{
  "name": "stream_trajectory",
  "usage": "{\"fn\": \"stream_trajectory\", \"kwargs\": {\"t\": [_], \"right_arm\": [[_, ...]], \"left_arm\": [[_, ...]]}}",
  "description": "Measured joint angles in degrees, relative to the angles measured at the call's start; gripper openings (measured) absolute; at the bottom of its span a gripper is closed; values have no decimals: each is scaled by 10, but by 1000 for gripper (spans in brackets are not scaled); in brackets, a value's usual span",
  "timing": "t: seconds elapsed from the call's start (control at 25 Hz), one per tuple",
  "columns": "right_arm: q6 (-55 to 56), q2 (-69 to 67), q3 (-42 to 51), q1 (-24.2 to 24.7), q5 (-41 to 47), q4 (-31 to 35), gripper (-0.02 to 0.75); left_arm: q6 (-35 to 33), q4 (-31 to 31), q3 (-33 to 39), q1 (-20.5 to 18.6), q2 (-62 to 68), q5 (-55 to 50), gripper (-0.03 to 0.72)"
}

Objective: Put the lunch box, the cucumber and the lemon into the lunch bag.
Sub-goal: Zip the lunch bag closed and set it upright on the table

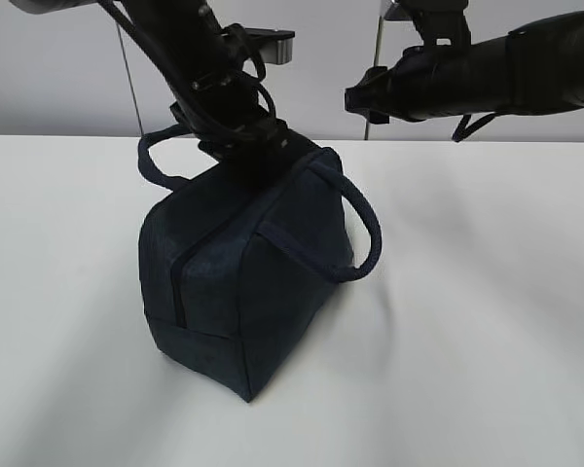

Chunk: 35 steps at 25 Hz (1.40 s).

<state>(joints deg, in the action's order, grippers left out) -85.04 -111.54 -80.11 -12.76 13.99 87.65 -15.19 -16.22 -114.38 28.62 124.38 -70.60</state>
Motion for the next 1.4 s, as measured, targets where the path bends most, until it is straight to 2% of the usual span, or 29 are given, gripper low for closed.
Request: {"fn": "stream_trajectory", "kwargs": {"t": [0.24,0.48,0.76,0.88,1.04,1.12,1.2,1.4], "right_arm": [[19,25,3,8,114,-194,341],[153,50,3,29,176,-349,341],[298,76,2,42,288,-517,341],[370,92,-12,42,357,-587,341],[454,100,-50,42,473,-660,341],[494,101,-69,42,524,-685,341],[535,101,-89,42,552,-708,341],[612,105,-109,42,561,-757,341]], "left_arm": [[11,10,0,-9,0,0,-12],[13,13,0,-10,0,0,-12],[31,14,0,-11,0,0,0],[39,16,0,-11,0,0,66],[40,20,0,-12,-6,0,258],[40,22,0,-13,-15,0,319],[41,23,0,-13,-27,0,345],[58,43,0,-14,-63,-3,358]]}}
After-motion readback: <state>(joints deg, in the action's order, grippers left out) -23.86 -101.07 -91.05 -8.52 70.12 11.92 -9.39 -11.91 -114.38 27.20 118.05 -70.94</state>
